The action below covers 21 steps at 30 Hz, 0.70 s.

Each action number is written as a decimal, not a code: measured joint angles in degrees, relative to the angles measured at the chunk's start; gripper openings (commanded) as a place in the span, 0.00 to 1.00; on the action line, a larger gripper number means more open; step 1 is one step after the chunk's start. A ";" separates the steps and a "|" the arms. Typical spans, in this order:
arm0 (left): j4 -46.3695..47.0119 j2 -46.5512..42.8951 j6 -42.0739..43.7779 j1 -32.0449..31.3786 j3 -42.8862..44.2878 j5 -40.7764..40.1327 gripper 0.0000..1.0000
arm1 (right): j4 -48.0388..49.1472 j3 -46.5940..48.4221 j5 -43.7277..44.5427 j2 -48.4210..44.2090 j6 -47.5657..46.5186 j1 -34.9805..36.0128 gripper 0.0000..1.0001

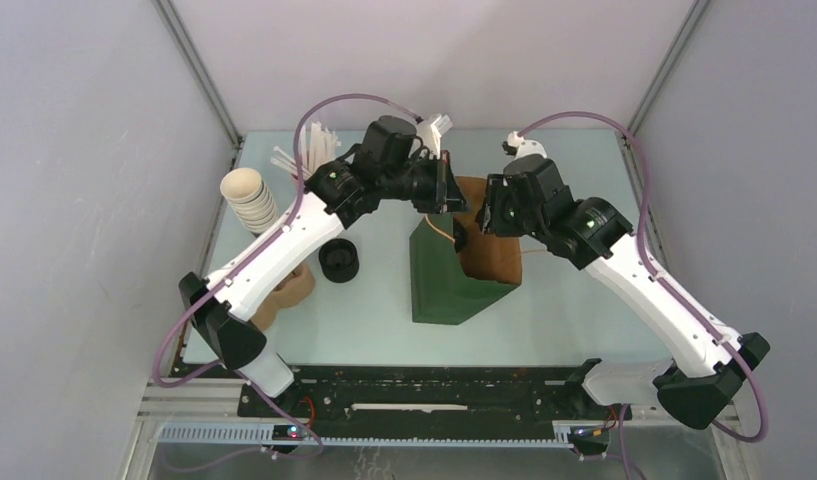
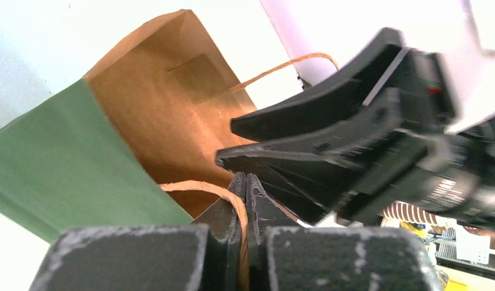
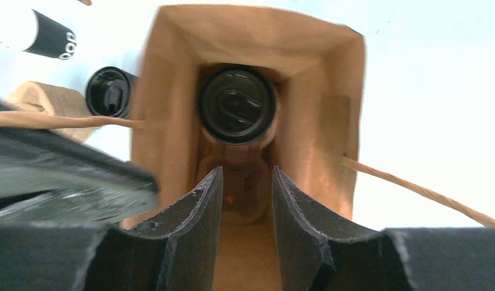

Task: Pack the takeout coffee

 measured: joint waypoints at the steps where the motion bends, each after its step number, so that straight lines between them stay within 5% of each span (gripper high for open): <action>1: 0.02 0.00 -0.02 0.00 0.42 0.28 0.00 | 1.31 -1.42 0.11 -0.31 0.00 -0.22 0.42; 8: 0.61 0.63 -2.23 -0.02 1.14 1.42 0.00 | 7.10 -11.34 0.90 -0.90 0.11 -1.09 0.42; 21: 9.46 5.57 -12.55 0.00 5.90 4.94 0.02 | 7.78 -11.43 -0.96 -8.55 -0.66 -5.95 0.45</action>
